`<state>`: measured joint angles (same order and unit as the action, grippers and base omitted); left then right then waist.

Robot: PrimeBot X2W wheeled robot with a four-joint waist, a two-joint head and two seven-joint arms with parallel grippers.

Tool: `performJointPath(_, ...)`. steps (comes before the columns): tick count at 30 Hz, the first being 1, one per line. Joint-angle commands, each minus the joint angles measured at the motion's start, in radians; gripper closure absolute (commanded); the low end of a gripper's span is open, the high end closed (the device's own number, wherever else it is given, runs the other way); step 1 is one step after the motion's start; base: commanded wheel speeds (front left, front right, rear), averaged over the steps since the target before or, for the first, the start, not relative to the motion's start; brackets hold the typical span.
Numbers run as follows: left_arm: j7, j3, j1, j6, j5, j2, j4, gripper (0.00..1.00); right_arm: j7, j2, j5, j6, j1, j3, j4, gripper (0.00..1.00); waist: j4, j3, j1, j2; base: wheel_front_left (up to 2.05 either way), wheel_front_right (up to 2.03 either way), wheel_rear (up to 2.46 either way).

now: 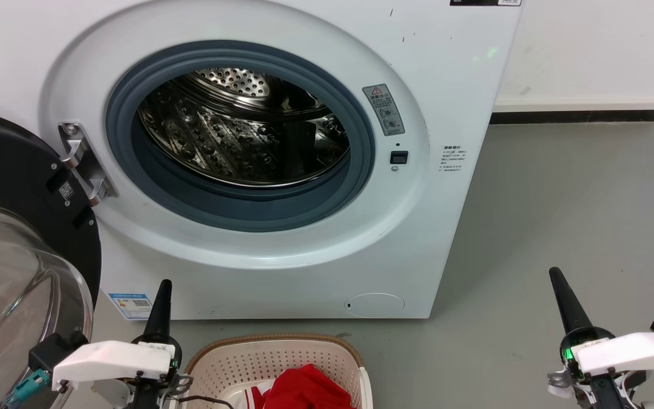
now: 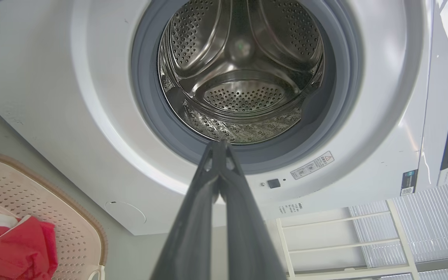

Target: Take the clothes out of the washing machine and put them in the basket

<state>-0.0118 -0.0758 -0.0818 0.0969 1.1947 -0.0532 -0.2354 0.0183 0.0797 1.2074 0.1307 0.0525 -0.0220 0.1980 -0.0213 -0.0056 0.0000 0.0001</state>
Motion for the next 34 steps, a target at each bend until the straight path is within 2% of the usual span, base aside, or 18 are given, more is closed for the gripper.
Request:
performJointPath(1, -0.006, -0.007, -0.019, 0.007, 0.028, -0.001, 0.003, 1.00, 0.004, 0.006, 0.031, 0.000, 0.025, -0.004, -0.002, 1.00, 0.001, 0.000, 0.0000, -0.0001, 0.00, 0.00, 0.00)
performJointPath(34, -0.081, -0.032, -0.029, 0.029, 0.318, 0.002, -0.007, 1.00, 0.051, 0.000, 0.333, 0.000, 0.052, -0.042, 0.034, 1.00, 0.015, 0.006, 0.0000, -0.0001, 0.00, 0.00, 0.00)
